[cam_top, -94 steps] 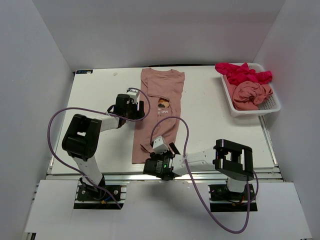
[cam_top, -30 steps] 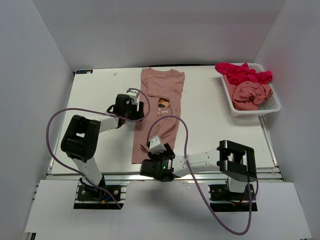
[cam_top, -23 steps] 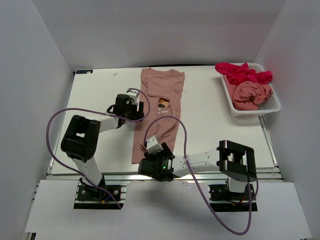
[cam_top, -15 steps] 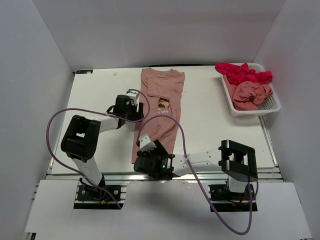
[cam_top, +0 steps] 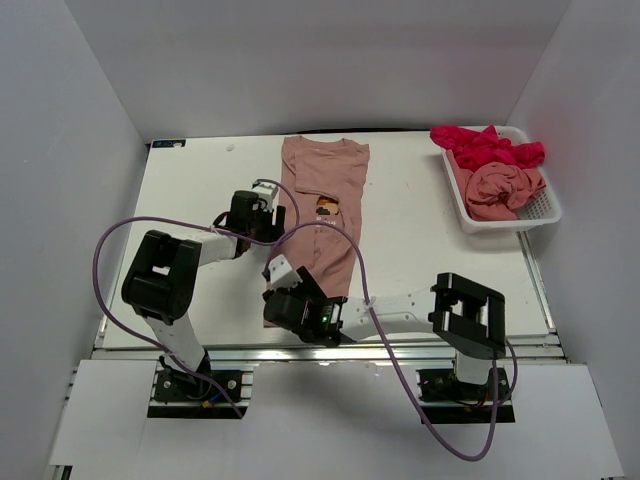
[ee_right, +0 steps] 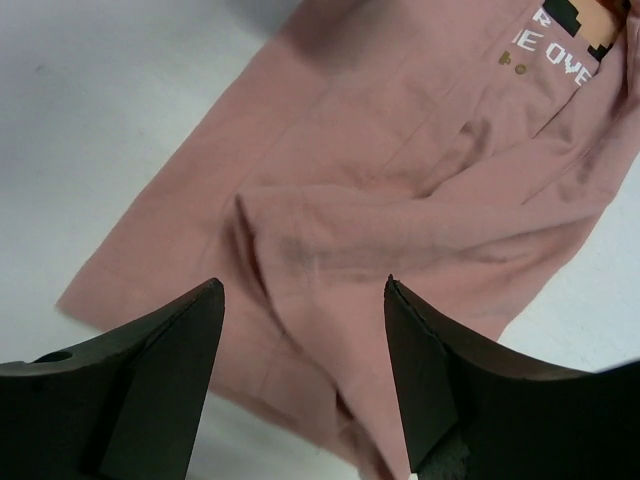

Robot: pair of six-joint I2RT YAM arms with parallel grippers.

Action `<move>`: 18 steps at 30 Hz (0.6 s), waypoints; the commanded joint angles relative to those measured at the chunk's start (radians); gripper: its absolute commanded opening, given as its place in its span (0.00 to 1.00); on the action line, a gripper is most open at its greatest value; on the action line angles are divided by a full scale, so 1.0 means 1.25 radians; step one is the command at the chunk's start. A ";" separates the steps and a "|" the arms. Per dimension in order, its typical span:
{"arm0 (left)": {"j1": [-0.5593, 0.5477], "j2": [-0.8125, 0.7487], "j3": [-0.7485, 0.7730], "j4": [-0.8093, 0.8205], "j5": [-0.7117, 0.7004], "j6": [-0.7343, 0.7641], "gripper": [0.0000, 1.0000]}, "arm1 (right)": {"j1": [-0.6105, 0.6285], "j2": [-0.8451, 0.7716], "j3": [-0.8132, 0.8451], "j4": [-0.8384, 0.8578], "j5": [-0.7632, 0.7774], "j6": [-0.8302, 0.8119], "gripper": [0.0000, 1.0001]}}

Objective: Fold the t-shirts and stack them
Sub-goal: Rotate the tshirt 90 degrees

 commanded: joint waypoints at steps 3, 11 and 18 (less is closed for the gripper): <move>0.011 -0.057 -0.011 0.024 -0.017 0.023 0.84 | -0.058 0.020 -0.007 0.081 -0.043 -0.017 0.70; 0.014 -0.051 -0.016 0.026 -0.011 0.020 0.84 | -0.067 0.039 0.015 0.070 -0.089 -0.004 0.70; 0.016 -0.049 -0.021 0.029 -0.017 0.015 0.84 | -0.025 0.024 0.054 0.053 -0.076 -0.021 0.71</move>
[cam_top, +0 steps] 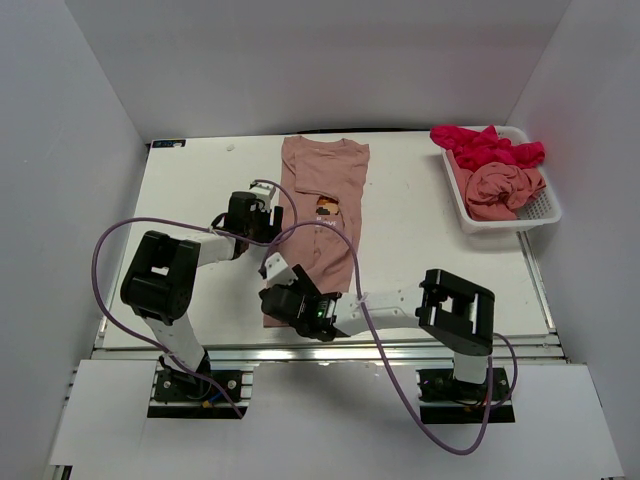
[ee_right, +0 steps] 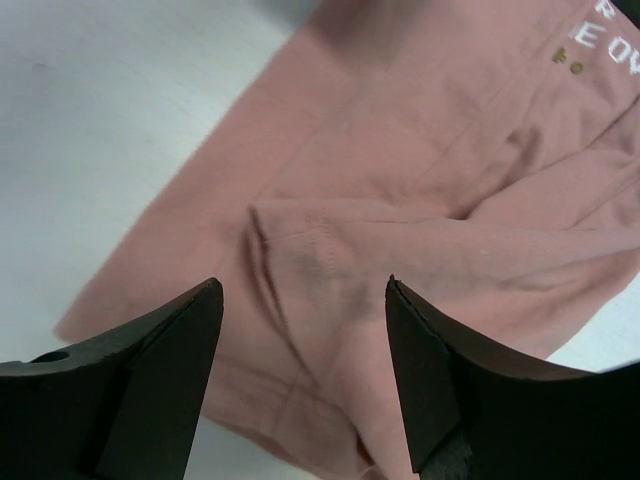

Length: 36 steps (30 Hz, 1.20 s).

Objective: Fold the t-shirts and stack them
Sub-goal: Rotate the tshirt 90 degrees

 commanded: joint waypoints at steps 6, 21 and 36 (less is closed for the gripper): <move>0.006 -0.056 -0.007 0.000 -0.005 0.000 0.84 | 0.042 -0.006 0.048 -0.016 0.013 -0.003 0.72; 0.007 -0.030 -0.004 0.011 0.001 0.004 0.84 | 0.036 0.047 0.052 0.039 0.041 -0.030 0.72; 0.007 -0.027 -0.020 0.005 0.032 -0.004 0.84 | 0.025 0.061 0.012 0.105 0.106 -0.024 0.13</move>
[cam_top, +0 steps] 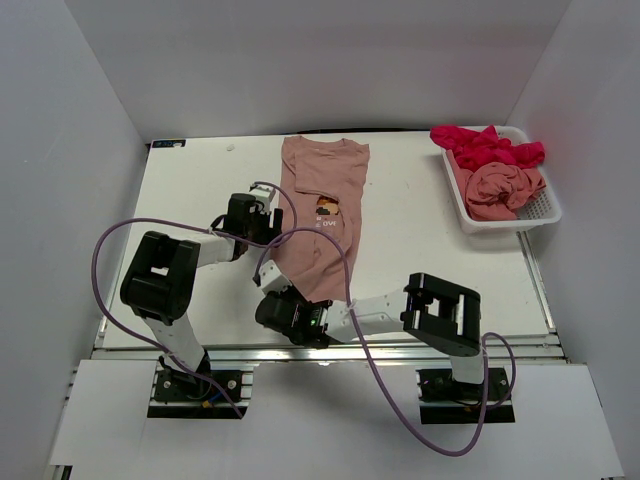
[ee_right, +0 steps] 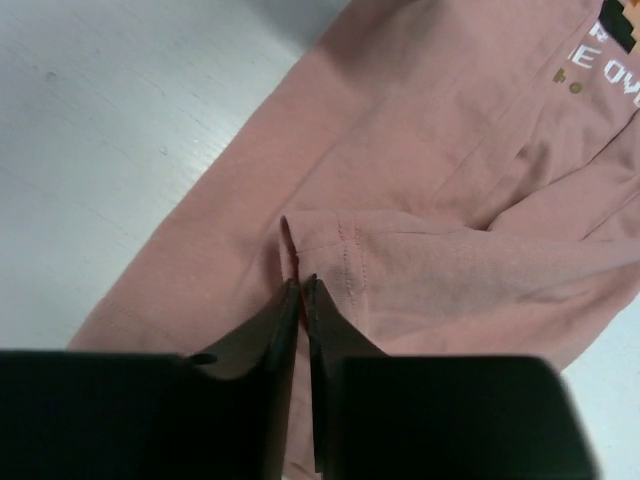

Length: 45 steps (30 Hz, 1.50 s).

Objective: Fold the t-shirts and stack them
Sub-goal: Rotate the tshirt 90 degrees

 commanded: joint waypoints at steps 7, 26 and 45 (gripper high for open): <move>0.004 -0.032 -0.007 -0.007 0.019 -0.001 0.84 | -0.016 -0.006 -0.014 0.042 0.042 0.009 0.00; 0.011 -0.064 0.004 0.006 -0.045 0.002 0.84 | 0.000 -0.217 -0.110 0.002 0.012 -0.002 0.34; 0.067 -0.090 0.046 -0.006 -0.009 -0.014 0.85 | 0.016 -0.116 -0.024 -0.039 -0.085 0.019 0.61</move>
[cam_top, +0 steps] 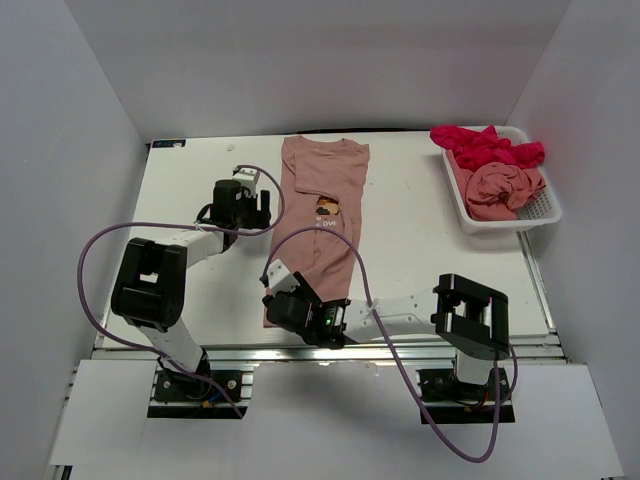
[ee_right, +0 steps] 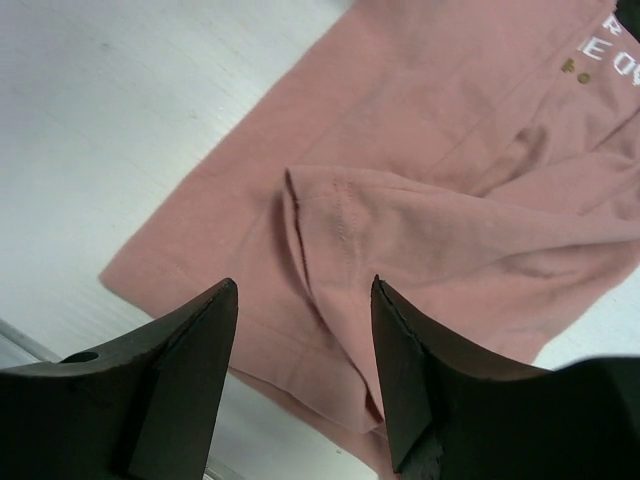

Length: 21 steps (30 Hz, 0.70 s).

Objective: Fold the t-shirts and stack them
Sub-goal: Rotate the tshirt 90 degrees

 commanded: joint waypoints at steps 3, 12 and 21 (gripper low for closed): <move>0.007 -0.036 -0.003 0.013 0.008 -0.009 0.85 | 0.016 0.019 0.053 -0.004 -0.011 0.015 0.60; 0.007 -0.027 0.002 0.015 0.025 -0.015 0.85 | 0.020 0.069 0.081 0.014 -0.011 0.003 0.55; 0.007 -0.039 -0.011 0.020 0.030 -0.006 0.85 | 0.015 0.121 0.096 0.037 0.035 -0.017 0.41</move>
